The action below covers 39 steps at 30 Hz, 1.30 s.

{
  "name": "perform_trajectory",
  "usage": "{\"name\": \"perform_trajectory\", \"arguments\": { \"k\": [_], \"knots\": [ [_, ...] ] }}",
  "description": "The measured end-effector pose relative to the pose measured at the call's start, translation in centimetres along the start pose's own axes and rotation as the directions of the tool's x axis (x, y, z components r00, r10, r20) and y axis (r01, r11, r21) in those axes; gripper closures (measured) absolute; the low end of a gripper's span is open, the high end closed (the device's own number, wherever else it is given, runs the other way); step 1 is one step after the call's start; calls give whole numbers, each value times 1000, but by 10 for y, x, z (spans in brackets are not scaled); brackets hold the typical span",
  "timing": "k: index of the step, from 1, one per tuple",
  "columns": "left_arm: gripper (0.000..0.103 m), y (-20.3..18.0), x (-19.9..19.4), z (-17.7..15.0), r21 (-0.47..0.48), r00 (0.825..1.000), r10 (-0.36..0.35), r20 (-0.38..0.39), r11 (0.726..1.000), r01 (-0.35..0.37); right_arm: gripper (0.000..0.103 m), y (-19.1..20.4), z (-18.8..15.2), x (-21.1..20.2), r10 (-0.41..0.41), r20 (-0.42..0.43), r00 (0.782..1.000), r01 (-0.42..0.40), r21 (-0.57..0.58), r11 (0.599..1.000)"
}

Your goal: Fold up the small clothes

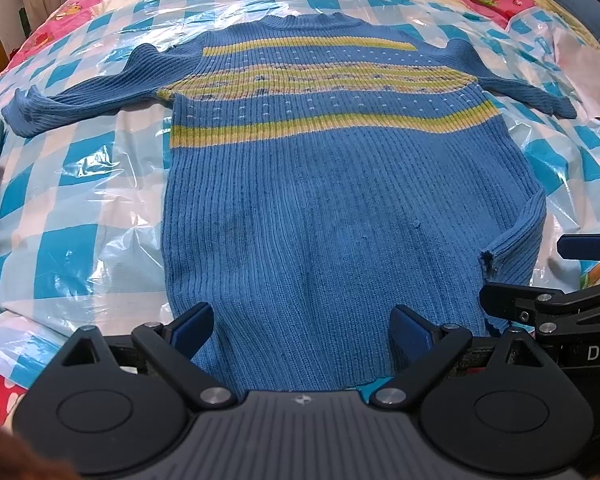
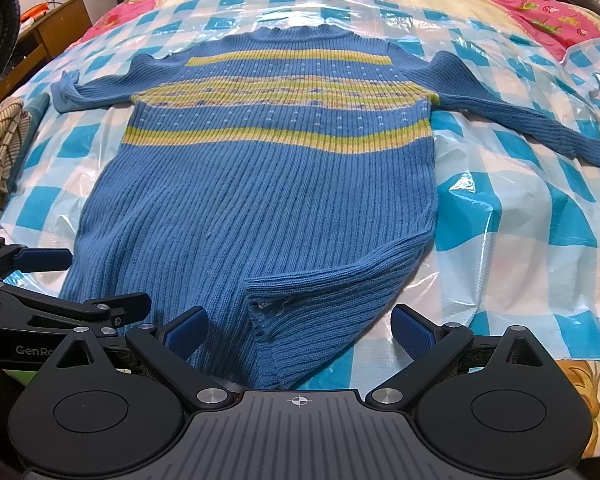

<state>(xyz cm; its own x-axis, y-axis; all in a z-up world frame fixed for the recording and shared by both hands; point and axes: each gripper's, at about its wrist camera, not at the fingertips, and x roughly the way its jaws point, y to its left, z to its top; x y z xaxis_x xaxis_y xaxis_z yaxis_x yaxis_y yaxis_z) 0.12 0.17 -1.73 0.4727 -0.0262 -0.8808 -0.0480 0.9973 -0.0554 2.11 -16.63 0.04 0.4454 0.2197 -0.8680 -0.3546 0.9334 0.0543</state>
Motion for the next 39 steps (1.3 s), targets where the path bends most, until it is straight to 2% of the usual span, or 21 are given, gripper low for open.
{"name": "perform_trajectory", "arguments": {
  "k": [26,39],
  "knots": [
    [5,-3,1,10,23,1000,28,10,999,-28,4,-2,7,0,-8,17,1000,8,-12,1000],
    [5,-5,0,28,30,999,40,30,999,-41,4,-7,21,-1,-18,57,998,18,-1,1000]
  ]
}}
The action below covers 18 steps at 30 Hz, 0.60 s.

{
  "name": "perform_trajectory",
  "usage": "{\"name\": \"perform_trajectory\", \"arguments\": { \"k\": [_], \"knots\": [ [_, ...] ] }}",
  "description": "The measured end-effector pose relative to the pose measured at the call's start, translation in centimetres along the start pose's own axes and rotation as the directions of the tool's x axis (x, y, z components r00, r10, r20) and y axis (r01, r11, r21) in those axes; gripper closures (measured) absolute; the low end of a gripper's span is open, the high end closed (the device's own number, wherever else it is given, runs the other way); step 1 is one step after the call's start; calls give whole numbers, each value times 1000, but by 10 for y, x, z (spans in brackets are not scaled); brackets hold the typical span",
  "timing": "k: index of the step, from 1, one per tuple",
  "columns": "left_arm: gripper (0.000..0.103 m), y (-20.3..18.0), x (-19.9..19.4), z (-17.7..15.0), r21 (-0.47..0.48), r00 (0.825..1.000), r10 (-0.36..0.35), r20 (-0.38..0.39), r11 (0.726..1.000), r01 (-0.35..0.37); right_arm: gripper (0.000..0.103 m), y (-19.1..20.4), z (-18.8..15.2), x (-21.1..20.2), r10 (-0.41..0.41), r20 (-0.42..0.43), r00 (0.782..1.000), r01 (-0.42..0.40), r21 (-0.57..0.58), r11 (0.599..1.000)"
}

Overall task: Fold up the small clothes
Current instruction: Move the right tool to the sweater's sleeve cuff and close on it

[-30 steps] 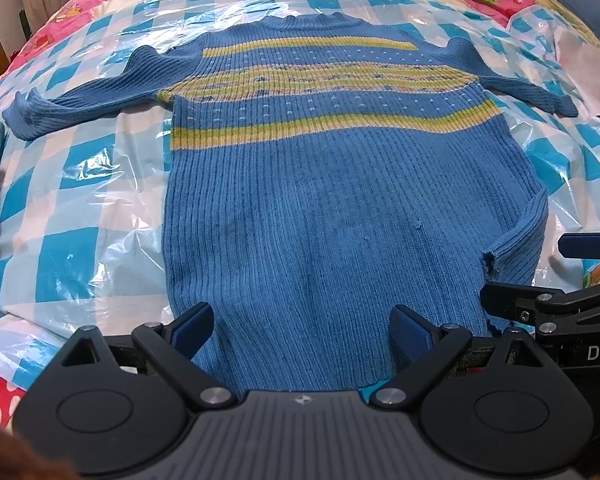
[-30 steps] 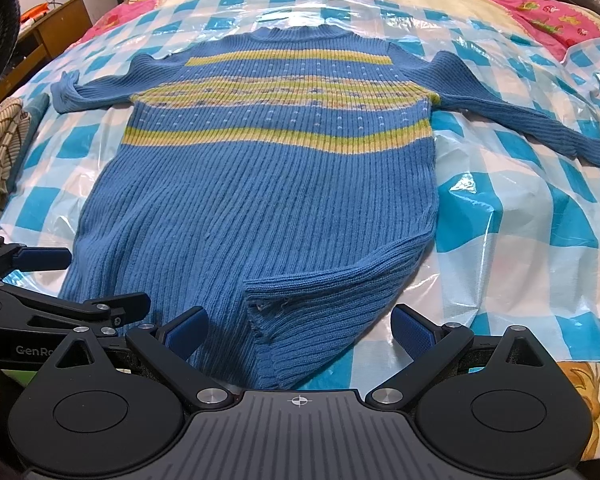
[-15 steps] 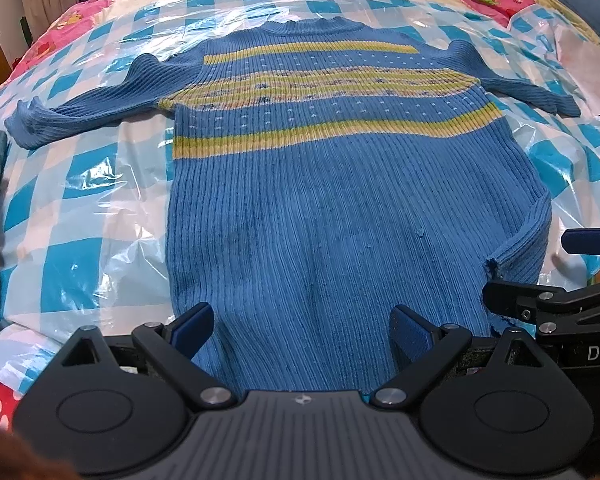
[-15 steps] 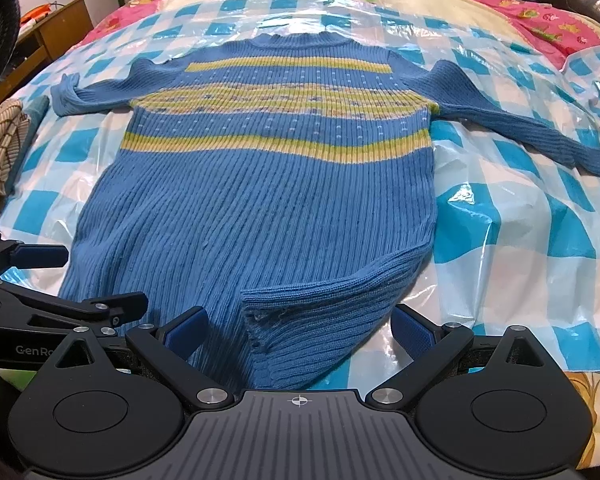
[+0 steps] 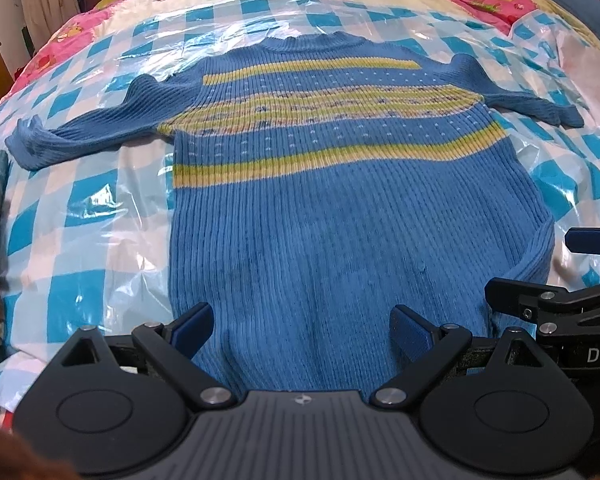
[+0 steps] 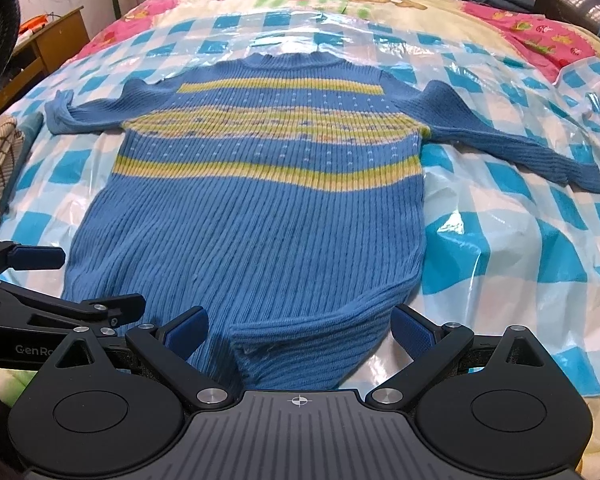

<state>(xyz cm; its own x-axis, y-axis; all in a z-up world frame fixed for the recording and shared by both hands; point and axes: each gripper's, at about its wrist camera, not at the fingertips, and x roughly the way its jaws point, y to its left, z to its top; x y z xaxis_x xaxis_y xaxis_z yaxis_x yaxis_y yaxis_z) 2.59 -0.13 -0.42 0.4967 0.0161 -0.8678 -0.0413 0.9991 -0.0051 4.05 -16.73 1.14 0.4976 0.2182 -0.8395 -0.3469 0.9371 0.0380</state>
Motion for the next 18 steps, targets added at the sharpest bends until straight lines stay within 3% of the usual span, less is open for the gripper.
{"name": "perform_trajectory", "arguments": {
  "k": [18],
  "knots": [
    [5,-20,6,52,56,998,14,67,998,-18,4,-29,36,0,-30,83,996,28,30,999]
  ]
}}
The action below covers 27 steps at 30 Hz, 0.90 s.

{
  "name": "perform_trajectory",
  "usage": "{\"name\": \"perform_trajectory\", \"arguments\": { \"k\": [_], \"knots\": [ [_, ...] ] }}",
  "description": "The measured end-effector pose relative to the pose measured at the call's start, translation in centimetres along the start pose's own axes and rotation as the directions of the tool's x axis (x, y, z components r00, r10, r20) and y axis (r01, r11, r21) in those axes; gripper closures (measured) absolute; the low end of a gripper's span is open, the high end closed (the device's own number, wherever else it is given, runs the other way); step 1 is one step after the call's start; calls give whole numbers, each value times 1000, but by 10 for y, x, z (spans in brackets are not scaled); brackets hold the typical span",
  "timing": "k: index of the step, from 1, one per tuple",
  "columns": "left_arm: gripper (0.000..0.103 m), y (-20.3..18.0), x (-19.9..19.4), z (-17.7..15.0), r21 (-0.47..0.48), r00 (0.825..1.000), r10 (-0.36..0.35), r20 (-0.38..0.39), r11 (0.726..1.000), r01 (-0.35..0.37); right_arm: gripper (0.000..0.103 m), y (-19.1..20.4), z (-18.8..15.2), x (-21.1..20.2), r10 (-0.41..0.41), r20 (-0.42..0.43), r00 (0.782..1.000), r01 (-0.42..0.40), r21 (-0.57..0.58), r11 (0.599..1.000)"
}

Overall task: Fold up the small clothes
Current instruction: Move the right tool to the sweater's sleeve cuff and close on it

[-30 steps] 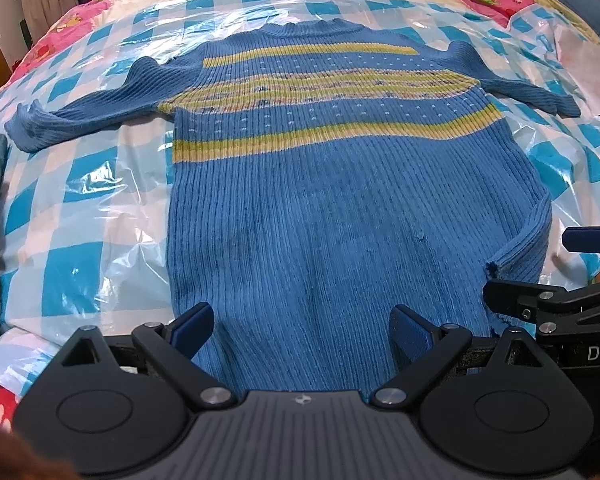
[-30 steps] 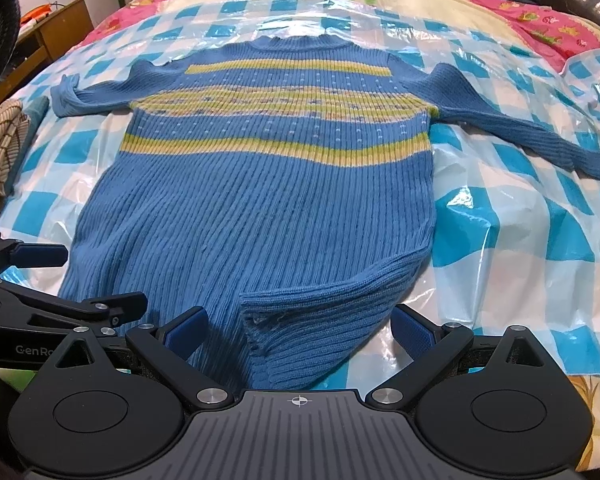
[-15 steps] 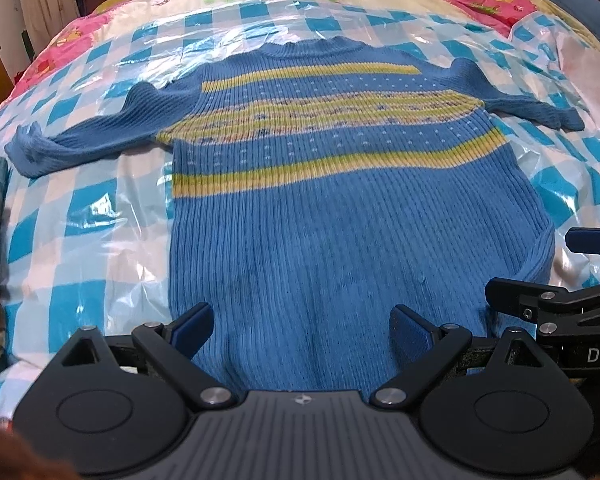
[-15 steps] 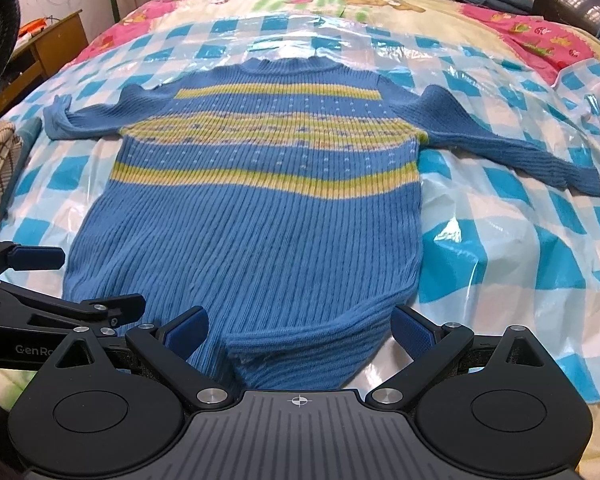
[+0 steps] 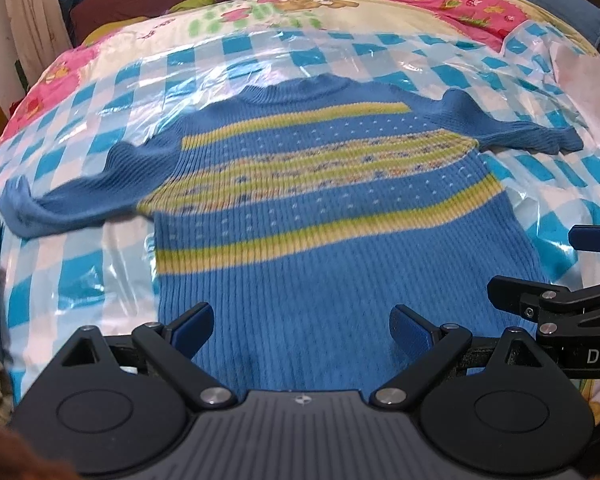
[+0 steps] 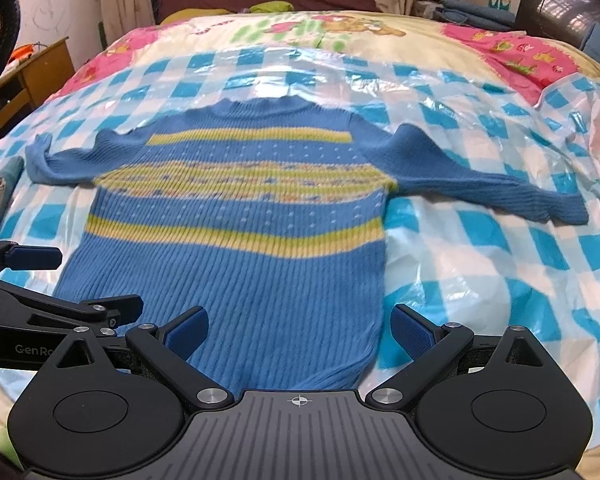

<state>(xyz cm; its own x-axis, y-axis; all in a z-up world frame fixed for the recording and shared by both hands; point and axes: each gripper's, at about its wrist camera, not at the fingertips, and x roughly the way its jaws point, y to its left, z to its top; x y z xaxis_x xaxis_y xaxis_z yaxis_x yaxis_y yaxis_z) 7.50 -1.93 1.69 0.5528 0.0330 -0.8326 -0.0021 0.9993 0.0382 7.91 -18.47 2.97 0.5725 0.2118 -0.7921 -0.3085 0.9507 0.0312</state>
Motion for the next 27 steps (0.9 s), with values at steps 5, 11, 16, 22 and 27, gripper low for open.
{"name": "perform_trajectory", "arguments": {
  "k": [5,11,16,22,27],
  "knots": [
    [5,-10,5,14,18,1000,6,4,1000,-6,4,-12,8,4,-8,12,1000,8,6,1000],
    [5,-24,13,29,44,1000,7,2,999,-7,4,-29,14,9,-16,23,1000,15,36,999],
    [5,-37,20,40,68,1000,11,-5,998,-11,4,-43,16,14,-21,26,999,20,53,998],
    [5,-53,29,55,91,1000,7,-4,996,-7,4,-63,21,19,-31,38,999,28,82,996],
    [4,-71,36,73,119,1000,-13,14,993,11,5,-89,27,23,-63,62,996,55,126,991]
  ]
}}
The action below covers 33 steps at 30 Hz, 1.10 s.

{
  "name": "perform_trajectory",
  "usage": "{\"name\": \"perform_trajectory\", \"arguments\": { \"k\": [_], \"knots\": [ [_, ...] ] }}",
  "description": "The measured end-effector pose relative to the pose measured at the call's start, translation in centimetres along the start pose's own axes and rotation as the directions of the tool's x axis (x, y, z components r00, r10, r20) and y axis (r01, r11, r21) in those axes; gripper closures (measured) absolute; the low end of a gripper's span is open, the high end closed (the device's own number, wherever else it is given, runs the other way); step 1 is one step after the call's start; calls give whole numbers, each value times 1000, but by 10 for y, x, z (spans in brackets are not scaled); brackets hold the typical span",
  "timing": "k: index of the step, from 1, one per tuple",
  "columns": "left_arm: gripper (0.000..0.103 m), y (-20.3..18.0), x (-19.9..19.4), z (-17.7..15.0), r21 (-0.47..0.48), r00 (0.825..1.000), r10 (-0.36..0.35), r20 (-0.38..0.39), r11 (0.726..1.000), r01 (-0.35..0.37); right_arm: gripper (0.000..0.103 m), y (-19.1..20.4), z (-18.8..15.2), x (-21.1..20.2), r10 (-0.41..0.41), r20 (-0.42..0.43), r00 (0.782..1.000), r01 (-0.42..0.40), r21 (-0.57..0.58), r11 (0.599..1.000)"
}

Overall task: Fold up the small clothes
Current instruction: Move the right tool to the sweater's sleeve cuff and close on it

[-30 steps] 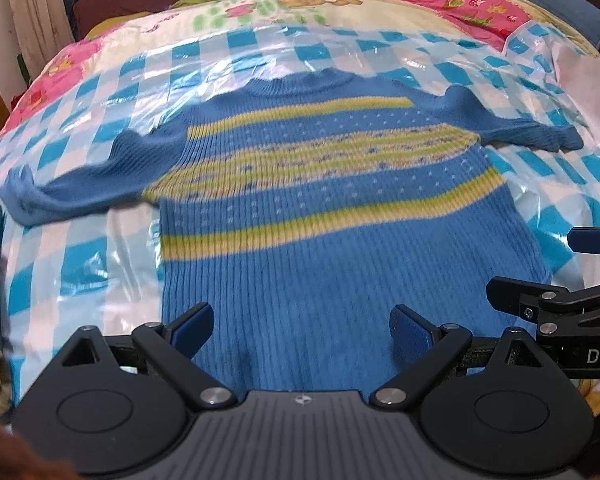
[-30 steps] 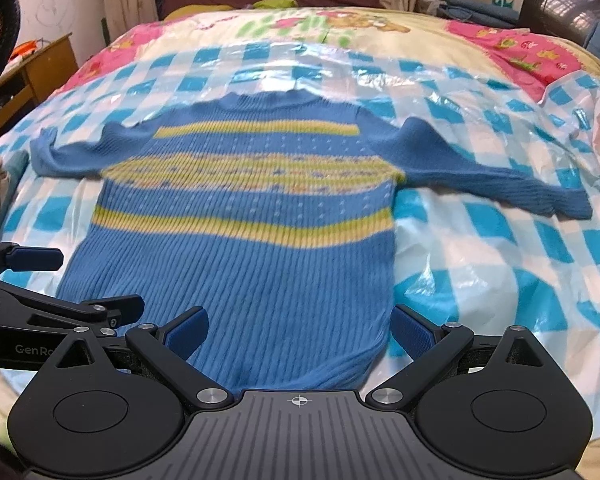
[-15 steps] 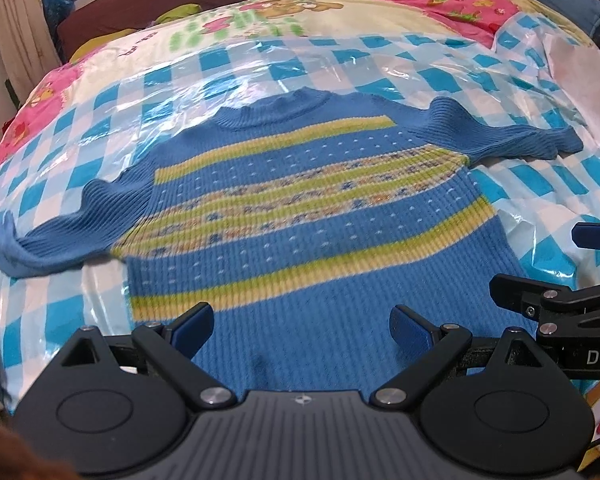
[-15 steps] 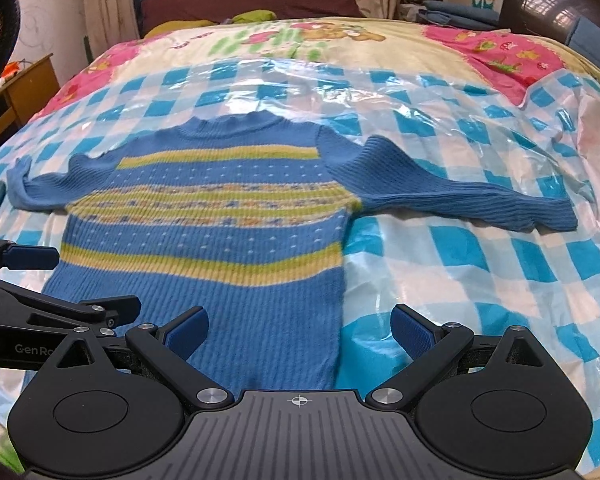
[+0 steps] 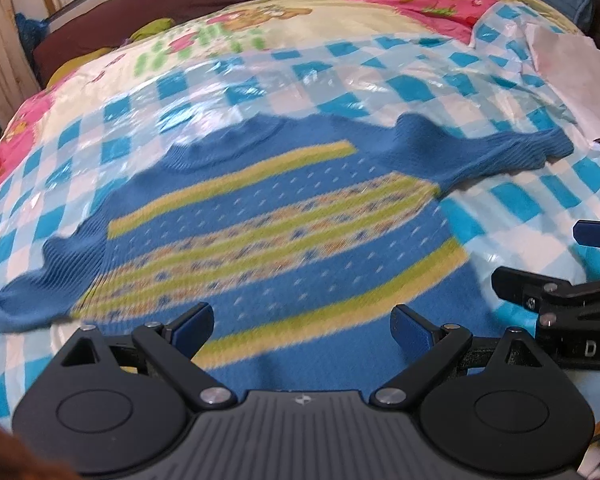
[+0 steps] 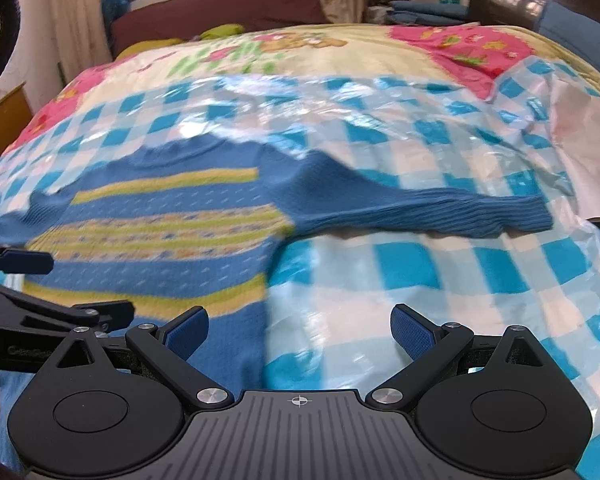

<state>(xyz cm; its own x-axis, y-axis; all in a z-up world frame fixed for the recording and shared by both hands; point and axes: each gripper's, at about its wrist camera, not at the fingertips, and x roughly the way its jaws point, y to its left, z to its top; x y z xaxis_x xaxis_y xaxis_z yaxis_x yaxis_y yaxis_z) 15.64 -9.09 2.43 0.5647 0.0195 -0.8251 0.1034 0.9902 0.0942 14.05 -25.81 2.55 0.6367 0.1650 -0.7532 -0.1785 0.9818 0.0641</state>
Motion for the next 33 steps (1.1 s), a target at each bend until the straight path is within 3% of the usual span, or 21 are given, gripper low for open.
{"name": "perform_trajectory", "arguments": {
  "k": [5,9,12,16,21,25,28,33],
  "knots": [
    [4,-18,8,26,15,999,-28,33,999,28,6,-53,18,8,-54,42,998,49,116,992],
    [4,-34,16,45,18,996,-63,59,998,62,19,-117,34,18,-118,65,991,95,282,955],
    [4,-46,22,56,26,994,-92,66,996,90,27,-170,40,30,-113,53,992,78,447,891],
    [4,-58,27,62,33,990,-118,75,993,116,35,-225,36,45,-51,58,997,3,634,773],
    [4,-66,35,63,40,990,-130,58,991,128,35,-249,32,73,-44,39,998,4,701,714],
    [4,-67,38,62,39,990,-134,48,990,132,35,-257,32,93,19,41,999,-43,760,648],
    [4,-66,39,62,33,990,-134,47,991,133,35,-256,39,96,17,70,997,-65,766,640],
    [4,-65,41,62,21,989,-142,37,990,141,35,-260,41,124,16,13,1000,-20,793,609]
  ]
}}
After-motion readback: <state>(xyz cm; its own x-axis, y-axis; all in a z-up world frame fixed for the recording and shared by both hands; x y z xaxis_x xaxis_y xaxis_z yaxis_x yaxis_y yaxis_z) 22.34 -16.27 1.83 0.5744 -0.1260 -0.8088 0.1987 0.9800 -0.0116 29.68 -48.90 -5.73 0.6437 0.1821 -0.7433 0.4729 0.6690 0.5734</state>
